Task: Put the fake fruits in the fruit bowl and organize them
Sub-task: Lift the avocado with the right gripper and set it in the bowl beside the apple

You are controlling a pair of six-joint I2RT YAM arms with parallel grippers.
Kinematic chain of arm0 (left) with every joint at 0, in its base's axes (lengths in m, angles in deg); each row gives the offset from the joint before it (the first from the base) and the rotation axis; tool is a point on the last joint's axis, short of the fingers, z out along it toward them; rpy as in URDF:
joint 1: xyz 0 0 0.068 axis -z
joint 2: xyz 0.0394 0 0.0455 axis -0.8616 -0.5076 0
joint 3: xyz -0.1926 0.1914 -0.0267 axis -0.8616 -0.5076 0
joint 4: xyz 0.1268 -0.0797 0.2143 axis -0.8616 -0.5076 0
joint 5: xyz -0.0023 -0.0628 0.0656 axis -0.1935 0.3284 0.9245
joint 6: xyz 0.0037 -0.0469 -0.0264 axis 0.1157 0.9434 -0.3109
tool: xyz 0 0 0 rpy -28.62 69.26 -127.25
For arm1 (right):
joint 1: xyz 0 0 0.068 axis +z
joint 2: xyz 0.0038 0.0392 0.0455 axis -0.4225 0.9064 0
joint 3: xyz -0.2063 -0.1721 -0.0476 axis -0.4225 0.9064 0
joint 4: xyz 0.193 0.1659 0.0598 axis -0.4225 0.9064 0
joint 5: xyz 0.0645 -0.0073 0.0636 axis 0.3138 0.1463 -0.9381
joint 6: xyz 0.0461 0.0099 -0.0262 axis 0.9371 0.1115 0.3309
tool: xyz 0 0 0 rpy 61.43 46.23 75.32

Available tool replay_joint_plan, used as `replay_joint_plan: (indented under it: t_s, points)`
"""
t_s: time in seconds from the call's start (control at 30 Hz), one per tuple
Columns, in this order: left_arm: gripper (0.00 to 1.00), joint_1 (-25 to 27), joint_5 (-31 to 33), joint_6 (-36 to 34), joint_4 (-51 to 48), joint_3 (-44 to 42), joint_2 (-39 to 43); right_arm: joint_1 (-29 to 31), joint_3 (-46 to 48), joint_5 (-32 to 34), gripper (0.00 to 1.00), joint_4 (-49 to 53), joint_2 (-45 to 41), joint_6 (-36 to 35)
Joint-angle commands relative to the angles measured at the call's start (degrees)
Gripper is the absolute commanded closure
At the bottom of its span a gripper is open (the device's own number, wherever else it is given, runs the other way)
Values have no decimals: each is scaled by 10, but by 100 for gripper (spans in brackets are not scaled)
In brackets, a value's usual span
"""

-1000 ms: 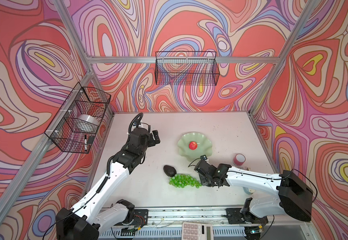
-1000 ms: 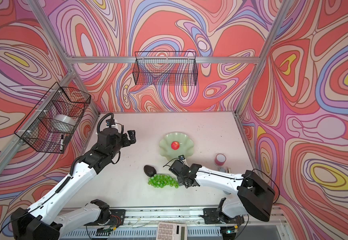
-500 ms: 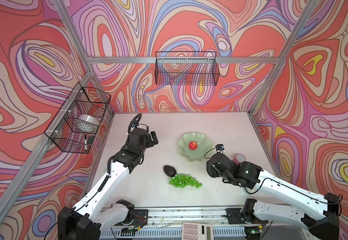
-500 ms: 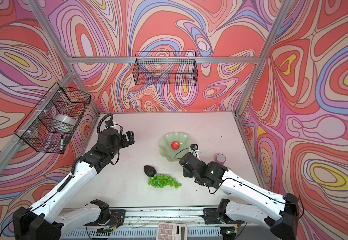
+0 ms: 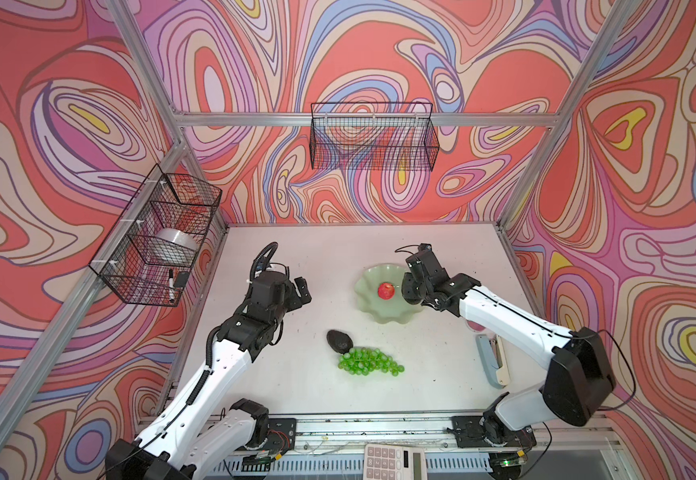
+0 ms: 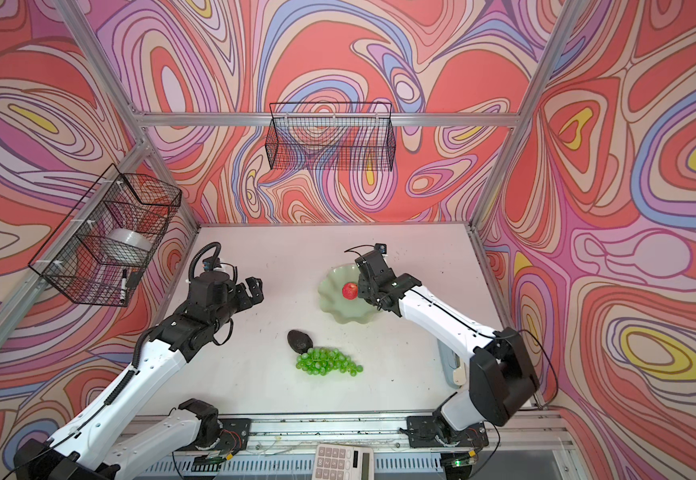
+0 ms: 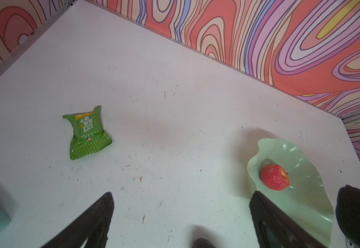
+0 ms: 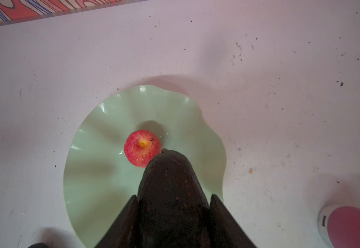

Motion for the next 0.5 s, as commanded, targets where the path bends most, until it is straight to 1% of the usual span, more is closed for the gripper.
replay_joint_plan:
  t_s: [0.0, 0.13, 0.3, 0.47]
  points:
    - [2, -4, -32, 24, -40, -19, 21, -16, -15, -9, 55, -65, 38, -14]
    - [3, -4, -59, 26, -67, -30, 32, -25, -18, -18, 56, -97, 82, -10]
    - [4, -4, -110, 34, -102, -34, 29, -27, -23, -20, 56, -111, 118, -6]
    - [7, -4, -165, 63, -130, -50, 16, -27, -16, -26, 55, -124, 135, 5]
